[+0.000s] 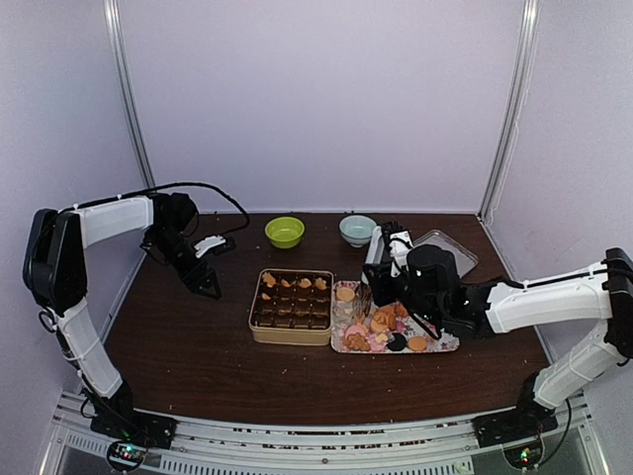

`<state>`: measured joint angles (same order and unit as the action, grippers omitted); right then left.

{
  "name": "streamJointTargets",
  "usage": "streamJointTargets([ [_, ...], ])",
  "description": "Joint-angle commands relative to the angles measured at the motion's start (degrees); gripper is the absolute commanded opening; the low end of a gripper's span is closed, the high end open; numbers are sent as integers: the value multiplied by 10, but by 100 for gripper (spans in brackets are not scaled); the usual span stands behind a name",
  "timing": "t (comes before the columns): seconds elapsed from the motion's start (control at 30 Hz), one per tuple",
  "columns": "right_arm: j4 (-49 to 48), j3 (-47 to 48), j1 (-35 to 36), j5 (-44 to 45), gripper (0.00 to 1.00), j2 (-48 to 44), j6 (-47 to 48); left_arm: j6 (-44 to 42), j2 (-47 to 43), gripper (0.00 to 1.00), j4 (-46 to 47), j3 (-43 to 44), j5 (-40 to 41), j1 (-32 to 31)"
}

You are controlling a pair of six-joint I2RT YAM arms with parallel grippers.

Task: Pack the cookies
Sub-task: Pick up the fake cookies from the plate, then place the fake cookies in the empty pocket of the box.

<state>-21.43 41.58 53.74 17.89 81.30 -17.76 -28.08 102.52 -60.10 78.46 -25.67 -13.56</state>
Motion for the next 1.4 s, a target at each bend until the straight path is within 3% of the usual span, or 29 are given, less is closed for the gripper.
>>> streamJointTargets([
  [0.0, 9, 33, 0, 7, 0, -23, 8, -11, -23, 67, -10, 17, 6, 27],
  [0.43, 37, 90, 1, -23, 0, -49, 20, -30, -86, 67, -15, -34, -2, 93],
  [0.97, 8, 368, 40, -113, 0, 210, 96, 1, -161, 70, 9, -108, 25, 110],
  [1.37, 8, 400, 48, -96, 0, 277, 163, 0, -171, 70, 6, -113, 29, 111],
])
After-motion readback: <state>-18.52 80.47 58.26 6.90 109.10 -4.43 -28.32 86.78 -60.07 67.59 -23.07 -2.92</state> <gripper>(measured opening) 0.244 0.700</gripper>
